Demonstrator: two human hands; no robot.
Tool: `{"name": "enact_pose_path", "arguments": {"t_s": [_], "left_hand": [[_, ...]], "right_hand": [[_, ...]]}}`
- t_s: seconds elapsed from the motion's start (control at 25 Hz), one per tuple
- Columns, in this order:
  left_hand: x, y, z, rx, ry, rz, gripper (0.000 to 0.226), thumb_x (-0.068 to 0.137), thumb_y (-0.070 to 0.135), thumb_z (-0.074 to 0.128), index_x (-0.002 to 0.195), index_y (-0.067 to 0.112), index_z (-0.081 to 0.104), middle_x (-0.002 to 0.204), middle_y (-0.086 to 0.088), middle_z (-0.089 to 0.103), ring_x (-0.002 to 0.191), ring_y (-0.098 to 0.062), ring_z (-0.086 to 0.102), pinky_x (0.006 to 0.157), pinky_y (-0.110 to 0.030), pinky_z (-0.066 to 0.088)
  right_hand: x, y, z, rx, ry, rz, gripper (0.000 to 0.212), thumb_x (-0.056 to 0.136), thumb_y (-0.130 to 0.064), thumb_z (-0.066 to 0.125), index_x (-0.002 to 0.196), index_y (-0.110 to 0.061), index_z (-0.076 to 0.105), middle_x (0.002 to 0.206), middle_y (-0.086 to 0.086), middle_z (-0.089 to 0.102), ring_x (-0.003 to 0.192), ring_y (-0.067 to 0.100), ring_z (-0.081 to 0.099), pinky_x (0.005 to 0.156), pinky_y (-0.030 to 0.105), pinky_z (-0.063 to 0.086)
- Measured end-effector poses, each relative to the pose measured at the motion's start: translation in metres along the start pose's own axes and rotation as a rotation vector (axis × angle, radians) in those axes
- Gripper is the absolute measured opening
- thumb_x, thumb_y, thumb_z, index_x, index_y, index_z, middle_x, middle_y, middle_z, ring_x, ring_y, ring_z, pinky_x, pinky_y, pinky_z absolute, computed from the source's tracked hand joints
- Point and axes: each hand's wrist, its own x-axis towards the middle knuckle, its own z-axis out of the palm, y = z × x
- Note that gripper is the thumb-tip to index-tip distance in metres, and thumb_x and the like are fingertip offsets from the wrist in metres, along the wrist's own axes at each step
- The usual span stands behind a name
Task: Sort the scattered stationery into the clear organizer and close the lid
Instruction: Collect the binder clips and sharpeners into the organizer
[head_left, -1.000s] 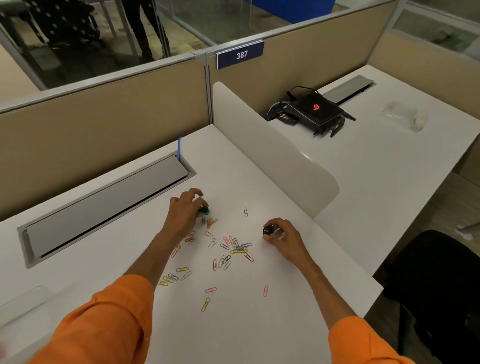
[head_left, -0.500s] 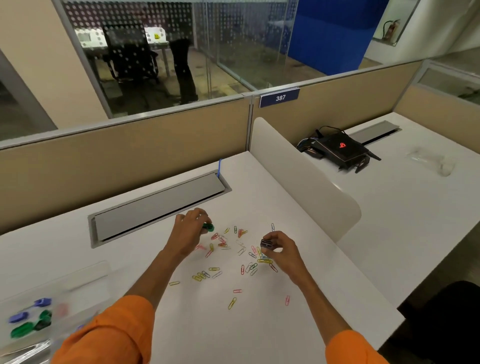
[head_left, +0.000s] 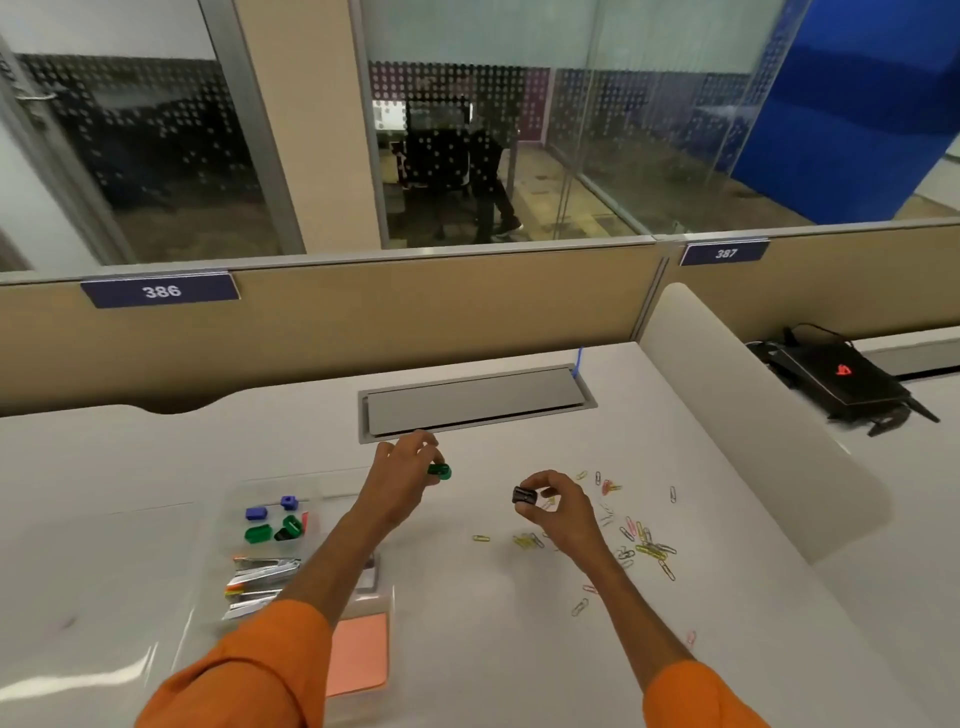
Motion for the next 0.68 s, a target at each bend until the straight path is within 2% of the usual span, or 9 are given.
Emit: {"name": "enact_pose_path", "arguments": {"t_s": [0.16,0.28,0.44,0.56,0.68], "left_hand": [[-0.043,-0.062,-0.023,0.043,0.016,-0.113,0.026,0.081,0.017,0.075,0.105,0.017,0.067,0.128,-0.005,0.056,0.11,-0.024,0.058,0.09,-0.038,0.042],[-0.075,-0.111,-0.037,0.061,0.021,-0.213,0.025,0.083,0.02,0.073,0.107,0.016,0.068,0.131,-0.004,0.054,0.112,-0.025,0.056,0.093,-0.037,0.038],[-0.112,-0.164,-0.049,0.084,0.014,-0.338,0.026,0.085,0.025,0.071,0.11,0.018,0.067,0.135,-0.002,0.049,0.118,-0.021,0.051,0.099,-0.036,0.035],[-0.132,-0.188,-0.049,0.088,-0.013,-0.36,0.028,0.084,0.021,0.071,0.112,0.018,0.066,0.138,-0.001,0.046,0.121,-0.02,0.048,0.097,-0.035,0.034],[-0.144,-0.202,-0.044,0.07,-0.023,-0.365,0.028,0.08,0.017,0.075,0.107,0.018,0.068,0.135,-0.003,0.049,0.12,-0.023,0.051,0.094,-0.038,0.036]], "right_hand": [[0.001,-0.038,0.07,-0.032,-0.106,-0.048,0.029,0.068,-0.025,0.083,0.088,-0.036,0.065,0.102,-0.016,0.065,0.095,0.007,0.057,0.085,0.039,0.049],[0.0,-0.069,0.128,-0.069,-0.175,-0.124,0.029,0.067,-0.024,0.084,0.087,-0.035,0.065,0.094,-0.012,0.067,0.086,0.01,0.06,0.081,0.037,0.052],[-0.001,-0.097,0.196,-0.129,-0.235,-0.177,0.034,0.066,-0.027,0.085,0.079,-0.046,0.059,0.091,-0.012,0.067,0.081,0.009,0.06,0.081,0.038,0.05],[0.0,-0.112,0.234,-0.21,-0.265,-0.203,0.031,0.068,-0.031,0.083,0.075,-0.048,0.058,0.087,-0.018,0.064,0.078,0.0,0.056,0.085,0.038,0.044],[0.004,-0.125,0.263,-0.313,-0.297,-0.194,0.021,0.069,-0.04,0.08,0.084,-0.042,0.065,0.089,-0.019,0.064,0.081,0.0,0.055,0.077,0.032,0.031]]}}
